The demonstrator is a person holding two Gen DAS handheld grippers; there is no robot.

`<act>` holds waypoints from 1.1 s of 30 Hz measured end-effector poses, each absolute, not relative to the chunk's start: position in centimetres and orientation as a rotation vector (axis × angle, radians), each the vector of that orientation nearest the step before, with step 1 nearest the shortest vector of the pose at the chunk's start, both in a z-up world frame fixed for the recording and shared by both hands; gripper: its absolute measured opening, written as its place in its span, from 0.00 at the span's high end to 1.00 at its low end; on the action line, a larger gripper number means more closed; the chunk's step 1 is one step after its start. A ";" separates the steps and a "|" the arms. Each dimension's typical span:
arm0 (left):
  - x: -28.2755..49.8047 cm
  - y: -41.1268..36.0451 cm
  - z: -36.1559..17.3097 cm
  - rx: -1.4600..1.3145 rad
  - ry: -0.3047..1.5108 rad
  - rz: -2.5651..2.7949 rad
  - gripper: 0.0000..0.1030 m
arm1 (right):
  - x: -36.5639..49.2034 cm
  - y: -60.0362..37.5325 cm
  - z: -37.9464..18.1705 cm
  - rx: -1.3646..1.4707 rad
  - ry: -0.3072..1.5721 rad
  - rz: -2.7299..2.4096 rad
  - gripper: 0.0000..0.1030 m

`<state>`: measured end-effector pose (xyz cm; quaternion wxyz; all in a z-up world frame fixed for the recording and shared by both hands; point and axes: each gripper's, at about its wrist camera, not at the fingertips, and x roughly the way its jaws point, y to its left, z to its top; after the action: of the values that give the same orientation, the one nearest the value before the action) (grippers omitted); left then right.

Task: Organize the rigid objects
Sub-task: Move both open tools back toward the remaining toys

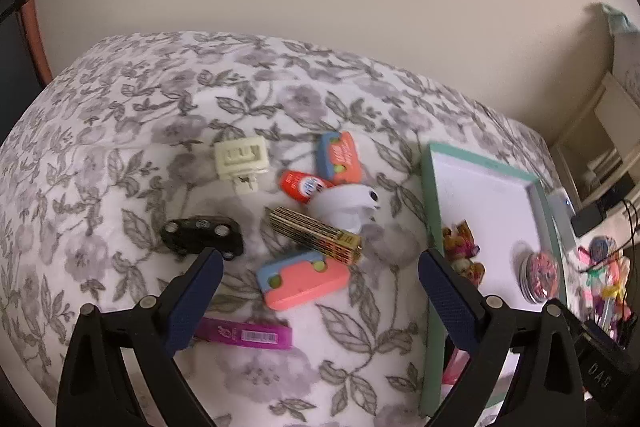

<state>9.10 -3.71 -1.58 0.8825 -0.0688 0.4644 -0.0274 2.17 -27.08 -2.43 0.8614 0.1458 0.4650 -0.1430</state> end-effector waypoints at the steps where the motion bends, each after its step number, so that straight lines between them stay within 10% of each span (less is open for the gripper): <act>1: 9.1 -3.3 -1.4 -0.141 0.956 -0.040 0.05 | 2.2 -26.9 -2.4 0.300 0.977 -0.295 0.00; 33: 9.6 11.3 -4.1 -0.378 1.092 0.243 0.04 | 6.4 -11.4 -1.7 0.126 0.984 0.028 0.00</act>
<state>9.57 11.33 -4.06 0.8308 -0.1783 0.5147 0.1148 6.38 -11.40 -1.68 0.8794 0.0605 0.4721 0.0136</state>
